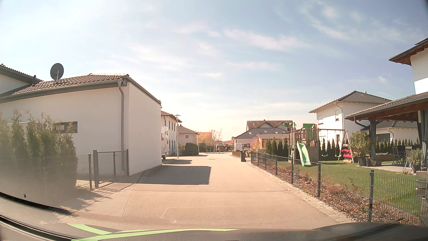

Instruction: Follow the waypoints while adhering to traffic rules and regulations

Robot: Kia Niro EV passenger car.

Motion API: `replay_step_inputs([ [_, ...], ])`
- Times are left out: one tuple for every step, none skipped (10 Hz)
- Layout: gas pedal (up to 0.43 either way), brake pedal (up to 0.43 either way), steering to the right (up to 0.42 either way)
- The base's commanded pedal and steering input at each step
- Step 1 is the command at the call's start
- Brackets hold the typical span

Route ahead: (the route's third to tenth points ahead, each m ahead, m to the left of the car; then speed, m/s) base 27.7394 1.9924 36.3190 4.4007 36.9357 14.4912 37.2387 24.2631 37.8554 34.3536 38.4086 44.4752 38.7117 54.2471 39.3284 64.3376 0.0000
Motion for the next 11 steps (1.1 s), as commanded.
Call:
replay_step_inputs([
  [0.000,0.433,0.000],
  [0.000,0.433,0.000],
  [0.000,0.439,0.000],
  [0.000,0.433,0.000],
  [0.000,0.433,0.000],
  [0.000,0.433,0.000],
  [0.000,0.433,0.000],
  [0.000,0.433,0.000],
  [0.000,0.439,0.000],
  [0.000,0.433,0.000],
  [0.000,0.433,0.000],
])
